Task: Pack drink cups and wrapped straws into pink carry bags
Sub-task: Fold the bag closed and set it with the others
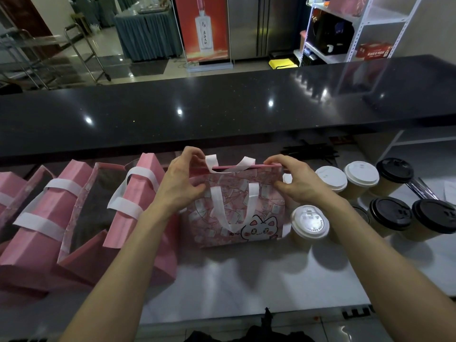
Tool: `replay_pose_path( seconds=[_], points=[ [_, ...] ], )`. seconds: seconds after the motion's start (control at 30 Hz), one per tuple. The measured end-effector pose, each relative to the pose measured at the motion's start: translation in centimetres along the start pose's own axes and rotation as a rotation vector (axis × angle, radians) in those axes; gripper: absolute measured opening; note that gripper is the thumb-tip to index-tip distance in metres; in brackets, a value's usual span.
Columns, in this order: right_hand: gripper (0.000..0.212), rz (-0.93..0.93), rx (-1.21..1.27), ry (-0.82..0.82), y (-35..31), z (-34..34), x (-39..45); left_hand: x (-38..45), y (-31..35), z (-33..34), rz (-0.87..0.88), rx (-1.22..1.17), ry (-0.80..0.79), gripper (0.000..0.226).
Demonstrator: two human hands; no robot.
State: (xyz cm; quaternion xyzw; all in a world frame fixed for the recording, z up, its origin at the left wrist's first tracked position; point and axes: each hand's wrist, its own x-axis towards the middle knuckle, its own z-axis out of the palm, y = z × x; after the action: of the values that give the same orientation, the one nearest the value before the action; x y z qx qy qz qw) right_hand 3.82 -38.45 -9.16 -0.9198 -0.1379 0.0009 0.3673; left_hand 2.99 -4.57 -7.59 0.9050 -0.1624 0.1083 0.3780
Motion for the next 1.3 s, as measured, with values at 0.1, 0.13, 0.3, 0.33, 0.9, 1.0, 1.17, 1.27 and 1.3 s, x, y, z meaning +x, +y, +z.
replay_pose_path(
  seconds=[0.1, 0.13, 0.3, 0.33, 0.9, 1.0, 1.17, 1.27, 1.3],
  points=[
    [0.047, 0.004, 0.001, 0.019, 0.0, 0.3, -0.2, -0.5, -0.7, 0.5, -0.049, -0.137, 0.055, 0.064],
    [0.047, 0.002, 0.006, 0.027, 0.0, 0.5, -0.2, -0.5, -0.7, 0.6, -0.043, -0.127, 0.075, 0.057],
    [0.051, 0.004, -0.003, 0.042, 0.0, 1.0, -0.1, 0.3, -0.2, 1.1, 0.079, -0.005, 0.115, 0.039],
    [0.051, 0.001, -0.002, 0.044, 0.0, 1.1, -0.1, 0.5, -0.1, 1.1, 0.11, 0.103, 0.144, 0.046],
    [0.051, -0.029, -0.037, 0.058, 0.8, 1.6, -0.2, -1.0, 0.5, -1.2, 0.095, 0.218, -0.053, 0.063],
    [0.051, -0.044, -0.039, 0.069, 0.8, 1.6, 0.0, -0.8, -0.5, -1.0, -0.008, 0.121, 0.018, 0.061],
    [0.061, -0.039, -0.032, 0.077, 1.0, 1.6, 0.0, -1.0, -2.5, 0.1, 0.003, 0.104, 0.211, 0.037],
    [0.063, -0.017, -0.035, 0.087, 1.2, 1.8, 0.0, -1.5, -3.0, 0.3, 0.064, 0.157, 0.248, 0.029],
    [0.059, -0.029, -0.058, 0.09, 1.2, 1.8, 0.0, -1.5, -3.1, 0.2, 0.092, 0.172, 0.238, 0.028]
  ],
)
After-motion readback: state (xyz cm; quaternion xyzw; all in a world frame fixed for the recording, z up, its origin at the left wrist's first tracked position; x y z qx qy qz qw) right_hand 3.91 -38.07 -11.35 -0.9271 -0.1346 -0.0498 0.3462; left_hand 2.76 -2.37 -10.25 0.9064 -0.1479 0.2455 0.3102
